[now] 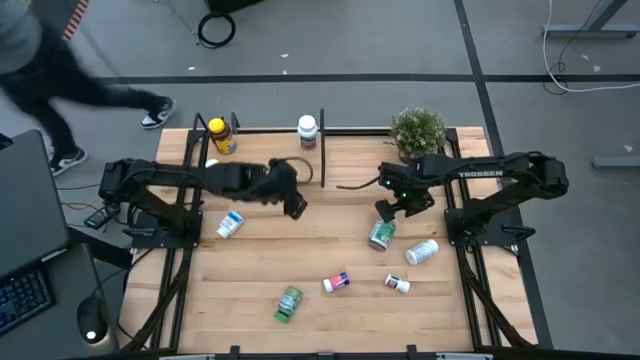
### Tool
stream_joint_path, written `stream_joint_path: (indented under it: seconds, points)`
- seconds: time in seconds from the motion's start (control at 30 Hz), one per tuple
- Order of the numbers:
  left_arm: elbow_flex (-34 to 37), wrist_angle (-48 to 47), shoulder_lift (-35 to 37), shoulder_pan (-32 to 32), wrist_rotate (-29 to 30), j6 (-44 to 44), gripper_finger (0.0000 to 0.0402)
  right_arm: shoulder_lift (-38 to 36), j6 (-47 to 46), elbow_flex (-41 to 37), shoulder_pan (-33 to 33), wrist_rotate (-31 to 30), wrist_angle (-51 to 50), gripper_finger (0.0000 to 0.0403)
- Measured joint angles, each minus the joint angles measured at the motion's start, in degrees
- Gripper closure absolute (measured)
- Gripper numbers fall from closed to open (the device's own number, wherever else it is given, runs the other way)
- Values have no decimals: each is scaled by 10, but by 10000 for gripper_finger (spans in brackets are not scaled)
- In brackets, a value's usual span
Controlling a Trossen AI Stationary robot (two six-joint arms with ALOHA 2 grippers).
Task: Pick and place medicine bottles onto shelf by color
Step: Put the green medicine bottle on the shelf
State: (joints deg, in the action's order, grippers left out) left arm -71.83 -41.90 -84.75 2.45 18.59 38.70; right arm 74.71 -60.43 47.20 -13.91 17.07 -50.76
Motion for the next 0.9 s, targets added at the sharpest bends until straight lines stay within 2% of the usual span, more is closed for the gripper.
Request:
stream_joint_path:
  seconds: [0.13, 0.23, 0.43, 0.53, 0.9]
  points:
    - [0, 0, 0, 63, -103, -83, 115, 6, -79, -29, 0, -26, 80, 19]
    - [0, -1, 0, 89, -145, -125, 116, 29, -98, -43, 0, -28, 95, 21]
    - [0, -3, 0, 114, -159, -159, 116, 68, -101, -47, 0, -21, 107, 29]
    - [0, -3, 0, 120, -159, -170, 116, 77, -105, -47, 0, 7, 108, 33]
    - [0, 8, 0, 123, -160, -205, 116, 57, -108, -47, -1, 80, 47, 41]
